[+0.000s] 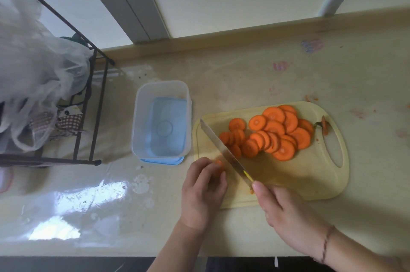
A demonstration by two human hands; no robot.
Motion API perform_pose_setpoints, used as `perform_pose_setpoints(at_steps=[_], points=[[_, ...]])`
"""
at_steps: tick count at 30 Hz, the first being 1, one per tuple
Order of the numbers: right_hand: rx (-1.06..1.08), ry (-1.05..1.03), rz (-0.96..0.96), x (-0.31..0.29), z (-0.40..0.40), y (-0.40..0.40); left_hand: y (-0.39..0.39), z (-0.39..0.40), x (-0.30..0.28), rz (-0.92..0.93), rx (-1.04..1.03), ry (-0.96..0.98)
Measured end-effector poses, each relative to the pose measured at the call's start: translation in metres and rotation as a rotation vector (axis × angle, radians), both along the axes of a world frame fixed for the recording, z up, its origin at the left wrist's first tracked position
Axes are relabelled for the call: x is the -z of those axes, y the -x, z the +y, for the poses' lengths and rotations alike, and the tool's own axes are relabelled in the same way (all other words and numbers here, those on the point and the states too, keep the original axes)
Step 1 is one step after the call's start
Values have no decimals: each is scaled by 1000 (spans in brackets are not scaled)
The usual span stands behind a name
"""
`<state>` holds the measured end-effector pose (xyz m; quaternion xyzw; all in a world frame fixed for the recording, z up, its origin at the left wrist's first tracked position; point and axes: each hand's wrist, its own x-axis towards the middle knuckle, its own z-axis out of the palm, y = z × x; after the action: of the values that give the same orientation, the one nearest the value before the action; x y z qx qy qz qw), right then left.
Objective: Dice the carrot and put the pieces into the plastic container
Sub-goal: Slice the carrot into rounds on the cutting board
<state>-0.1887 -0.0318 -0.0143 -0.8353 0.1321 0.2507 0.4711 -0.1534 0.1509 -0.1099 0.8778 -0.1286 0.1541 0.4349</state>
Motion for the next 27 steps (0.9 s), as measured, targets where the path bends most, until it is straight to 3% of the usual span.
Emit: perform_pose_setpoints(at_steps=[8,27], points=[[-89,33,-76,-4,-13,21,2,1,-2,13,2,6],[-88,129,63,-21,-7,26,3,7,-2,24,48,-28]])
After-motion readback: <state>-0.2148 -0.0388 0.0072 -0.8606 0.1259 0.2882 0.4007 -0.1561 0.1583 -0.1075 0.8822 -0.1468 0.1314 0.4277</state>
